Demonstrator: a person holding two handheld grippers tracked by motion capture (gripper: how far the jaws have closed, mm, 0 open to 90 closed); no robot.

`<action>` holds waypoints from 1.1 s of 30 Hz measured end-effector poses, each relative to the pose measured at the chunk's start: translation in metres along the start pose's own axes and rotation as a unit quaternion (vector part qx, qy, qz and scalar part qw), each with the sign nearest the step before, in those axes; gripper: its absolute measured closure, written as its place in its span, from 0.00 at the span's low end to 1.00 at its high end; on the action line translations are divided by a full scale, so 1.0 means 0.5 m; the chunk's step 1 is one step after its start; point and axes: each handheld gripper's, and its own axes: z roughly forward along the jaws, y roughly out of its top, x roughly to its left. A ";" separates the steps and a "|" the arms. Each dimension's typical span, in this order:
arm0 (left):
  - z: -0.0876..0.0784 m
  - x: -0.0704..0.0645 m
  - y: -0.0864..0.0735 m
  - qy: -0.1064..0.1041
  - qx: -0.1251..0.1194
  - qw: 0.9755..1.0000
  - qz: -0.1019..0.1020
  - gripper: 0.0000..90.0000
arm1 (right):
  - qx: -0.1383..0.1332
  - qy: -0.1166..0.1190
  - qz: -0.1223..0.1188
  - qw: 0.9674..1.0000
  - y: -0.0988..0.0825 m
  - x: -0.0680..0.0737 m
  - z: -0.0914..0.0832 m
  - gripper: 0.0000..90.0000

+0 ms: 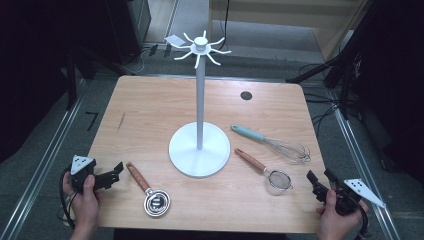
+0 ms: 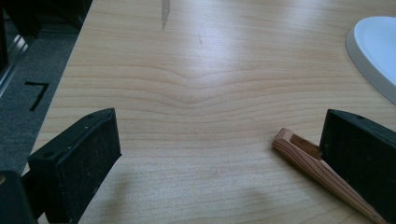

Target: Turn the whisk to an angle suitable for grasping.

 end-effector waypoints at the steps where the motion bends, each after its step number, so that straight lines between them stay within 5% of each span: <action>1: 0.000 0.000 0.000 0.000 0.000 1.000 0.000 0.00 | -0.004 -0.002 -0.008 1.000 0.002 0.000 0.000 0.35; 4: 0.000 0.000 0.000 0.000 -0.001 1.000 0.001 0.00 | -0.001 -0.002 -0.041 0.999 0.008 -0.002 0.006 0.40; 9: -0.001 0.000 0.000 -0.001 -0.002 1.000 0.001 0.00 | 0.011 0.015 -0.050 0.999 0.011 0.007 0.001 0.40; 12: -0.001 0.000 0.000 -0.001 -0.001 1.000 0.001 0.00 | 0.033 0.037 -0.076 0.996 0.016 0.021 -0.008 0.24; 15: -0.001 0.000 0.000 -0.001 -0.001 1.000 0.001 0.00 | 0.043 0.039 -0.095 0.994 0.024 0.031 -0.009 0.23; 18: -0.002 0.000 -0.001 -0.002 -0.001 1.000 0.000 0.00 | 0.067 0.031 -0.142 0.987 0.037 0.046 0.000 0.28; 22: -0.001 0.000 -0.001 -0.001 -0.001 1.000 -0.002 0.00 | 0.097 0.078 -0.157 0.980 0.049 0.060 0.020 0.36; 26: -0.001 0.000 -0.001 -0.001 -0.001 1.000 -0.001 0.00 | 0.116 0.095 -0.174 0.973 0.066 0.066 0.035 0.40; 27: -0.001 0.001 -0.001 -0.001 -0.002 1.000 -0.003 0.00 | 0.135 0.097 -0.196 0.966 0.080 0.072 0.043 0.41; 28: -0.001 0.001 -0.001 -0.001 -0.002 1.000 -0.003 0.00 | 0.135 0.097 -0.196 0.966 0.080 0.072 0.043 0.41; 29: -0.001 0.001 -0.001 -0.002 -0.003 1.000 -0.004 0.00 | 0.150 0.098 -0.216 0.960 0.092 0.080 0.051 0.41; 32: -0.001 0.001 -0.001 -0.002 -0.002 1.000 -0.004 0.00 | 0.166 0.102 -0.233 0.953 0.104 0.089 0.061 0.41; 33: -0.001 0.001 -0.001 -0.002 -0.003 1.000 -0.004 0.00 | 0.184 0.115 -0.243 0.946 0.114 0.098 0.074 0.45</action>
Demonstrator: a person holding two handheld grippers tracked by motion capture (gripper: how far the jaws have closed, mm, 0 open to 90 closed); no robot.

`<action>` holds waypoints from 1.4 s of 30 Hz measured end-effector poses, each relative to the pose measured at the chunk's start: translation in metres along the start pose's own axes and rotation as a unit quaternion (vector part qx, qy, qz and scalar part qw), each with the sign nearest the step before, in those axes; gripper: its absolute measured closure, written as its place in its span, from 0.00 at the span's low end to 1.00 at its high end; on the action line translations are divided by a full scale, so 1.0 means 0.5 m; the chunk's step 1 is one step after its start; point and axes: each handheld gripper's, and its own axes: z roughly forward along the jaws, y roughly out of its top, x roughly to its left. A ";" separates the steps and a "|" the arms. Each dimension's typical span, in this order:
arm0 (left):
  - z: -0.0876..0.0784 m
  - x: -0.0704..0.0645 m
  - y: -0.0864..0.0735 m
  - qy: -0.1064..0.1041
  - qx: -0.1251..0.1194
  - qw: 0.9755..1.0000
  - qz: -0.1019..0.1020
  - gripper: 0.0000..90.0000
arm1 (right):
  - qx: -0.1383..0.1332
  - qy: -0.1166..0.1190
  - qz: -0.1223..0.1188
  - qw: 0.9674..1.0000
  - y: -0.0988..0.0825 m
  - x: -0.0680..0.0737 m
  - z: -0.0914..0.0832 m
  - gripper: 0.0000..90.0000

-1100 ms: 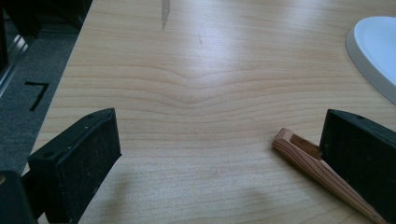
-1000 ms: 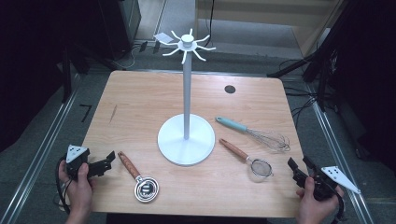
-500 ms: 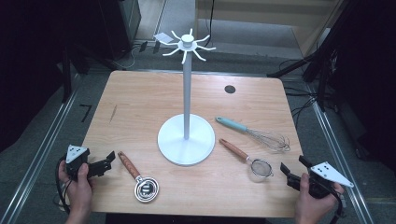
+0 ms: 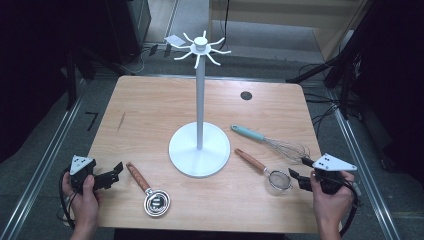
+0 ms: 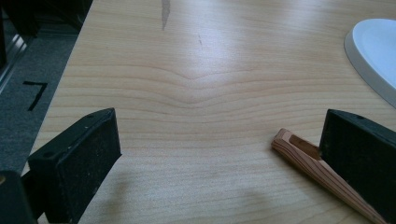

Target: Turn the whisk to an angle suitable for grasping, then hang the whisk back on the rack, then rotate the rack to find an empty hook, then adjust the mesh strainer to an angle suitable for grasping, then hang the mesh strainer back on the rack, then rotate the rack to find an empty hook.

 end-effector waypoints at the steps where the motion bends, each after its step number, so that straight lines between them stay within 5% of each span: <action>1: 0.000 0.000 0.000 0.000 0.000 1.000 0.000 0.00 | 0.000 0.000 0.000 1.000 0.000 0.000 0.000 0.45; 3: 0.000 0.000 0.000 0.000 0.001 1.000 0.000 0.00 | 0.032 0.019 -0.024 0.999 0.026 -0.001 0.018 0.45; 11: 0.000 0.000 0.000 -0.001 0.000 1.000 -0.001 0.00 | 0.099 0.027 -0.074 0.992 0.081 -0.001 0.058 0.46; 15: 0.000 0.001 0.000 -0.002 0.000 1.000 0.000 0.00 | 0.135 0.030 -0.111 0.984 0.115 0.000 0.078 0.46; 33: 0.000 0.000 0.000 -0.003 -0.001 1.000 0.001 0.00 | 0.196 0.051 -0.155 0.967 0.178 -0.013 0.131 0.49; 42: 0.000 0.001 0.000 -0.005 -0.001 1.000 -0.001 0.00 | 0.203 0.055 -0.164 0.964 0.199 -0.014 0.159 0.51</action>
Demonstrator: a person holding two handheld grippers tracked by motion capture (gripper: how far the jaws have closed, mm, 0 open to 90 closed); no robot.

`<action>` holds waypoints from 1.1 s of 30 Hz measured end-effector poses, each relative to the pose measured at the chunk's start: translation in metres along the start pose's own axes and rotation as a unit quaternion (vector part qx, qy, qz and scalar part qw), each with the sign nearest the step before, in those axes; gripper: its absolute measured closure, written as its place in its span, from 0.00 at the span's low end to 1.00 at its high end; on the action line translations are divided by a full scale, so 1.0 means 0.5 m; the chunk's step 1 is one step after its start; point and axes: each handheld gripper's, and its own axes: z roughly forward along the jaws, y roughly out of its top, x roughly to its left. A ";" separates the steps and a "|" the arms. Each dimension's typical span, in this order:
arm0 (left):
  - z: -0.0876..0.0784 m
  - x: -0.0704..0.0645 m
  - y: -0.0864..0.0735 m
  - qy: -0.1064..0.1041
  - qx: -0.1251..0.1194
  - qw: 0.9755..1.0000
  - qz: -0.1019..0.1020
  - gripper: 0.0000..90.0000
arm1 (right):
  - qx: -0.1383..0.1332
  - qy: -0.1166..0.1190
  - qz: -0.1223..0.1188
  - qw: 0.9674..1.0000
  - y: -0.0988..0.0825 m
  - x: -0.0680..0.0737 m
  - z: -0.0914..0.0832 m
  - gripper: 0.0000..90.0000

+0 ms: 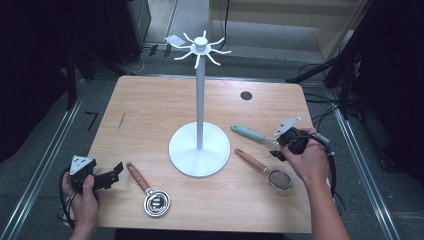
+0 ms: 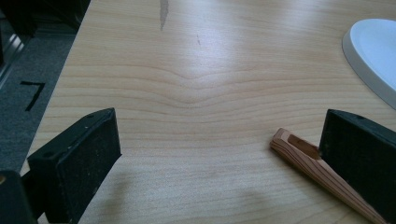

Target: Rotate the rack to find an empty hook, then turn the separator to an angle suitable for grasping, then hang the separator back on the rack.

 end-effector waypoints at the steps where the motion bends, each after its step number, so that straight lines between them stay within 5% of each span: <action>1: 0.000 0.000 0.000 0.000 0.001 1.000 0.000 0.00 | 0.001 0.000 -0.002 1.000 0.002 -0.002 0.003 0.51; 33: 0.000 0.001 0.000 -0.002 0.001 1.000 0.000 0.00 | 0.031 0.024 -0.023 0.999 0.075 -0.045 0.041 0.53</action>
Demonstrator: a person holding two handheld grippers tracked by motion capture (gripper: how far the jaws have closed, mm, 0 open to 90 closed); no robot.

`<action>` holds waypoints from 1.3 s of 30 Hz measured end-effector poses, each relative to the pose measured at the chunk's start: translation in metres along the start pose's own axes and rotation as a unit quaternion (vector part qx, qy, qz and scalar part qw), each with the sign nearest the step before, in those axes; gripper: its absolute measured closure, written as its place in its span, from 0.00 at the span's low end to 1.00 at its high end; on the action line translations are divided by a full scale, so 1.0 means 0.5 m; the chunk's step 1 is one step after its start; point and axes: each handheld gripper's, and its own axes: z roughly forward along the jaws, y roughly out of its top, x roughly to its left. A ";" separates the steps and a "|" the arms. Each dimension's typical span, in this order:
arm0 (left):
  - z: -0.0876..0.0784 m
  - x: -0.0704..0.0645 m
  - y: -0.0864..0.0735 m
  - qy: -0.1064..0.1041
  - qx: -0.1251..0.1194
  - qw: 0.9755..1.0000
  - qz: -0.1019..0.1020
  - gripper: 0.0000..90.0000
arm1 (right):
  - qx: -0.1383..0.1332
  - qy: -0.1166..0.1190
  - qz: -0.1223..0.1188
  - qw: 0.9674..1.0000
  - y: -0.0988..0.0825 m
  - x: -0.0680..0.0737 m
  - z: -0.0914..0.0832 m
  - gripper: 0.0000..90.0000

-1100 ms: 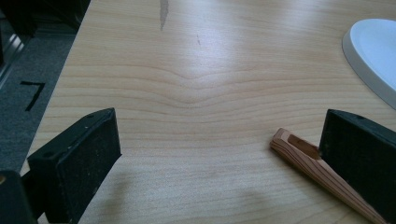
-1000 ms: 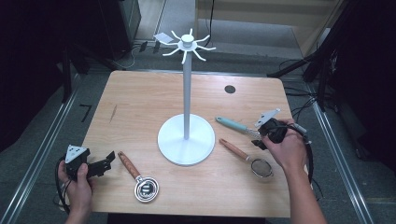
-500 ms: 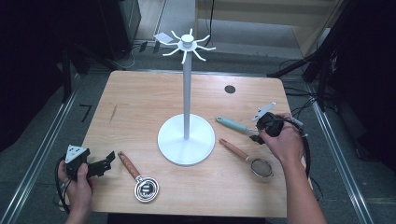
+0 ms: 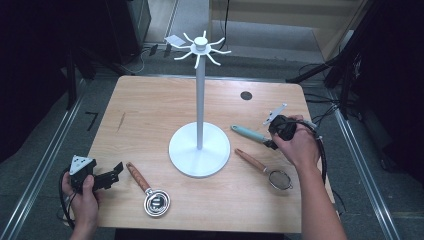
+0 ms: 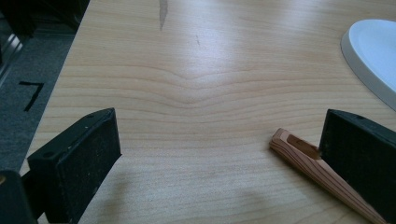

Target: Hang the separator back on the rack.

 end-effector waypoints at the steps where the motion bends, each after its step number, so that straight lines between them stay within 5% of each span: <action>1: 0.000 0.000 0.000 0.000 0.000 1.000 0.000 0.00 | 0.000 0.000 0.000 1.000 0.000 0.000 0.000 0.53; 28: 0.000 0.001 0.000 -0.001 0.001 1.000 -0.001 0.00 | 0.070 -0.008 -0.014 0.997 0.060 -0.023 0.070 0.56; 39: 0.000 0.001 0.000 -0.002 0.002 1.000 -0.001 0.00 | 0.097 0.031 -0.003 0.995 0.065 -0.038 0.112 0.60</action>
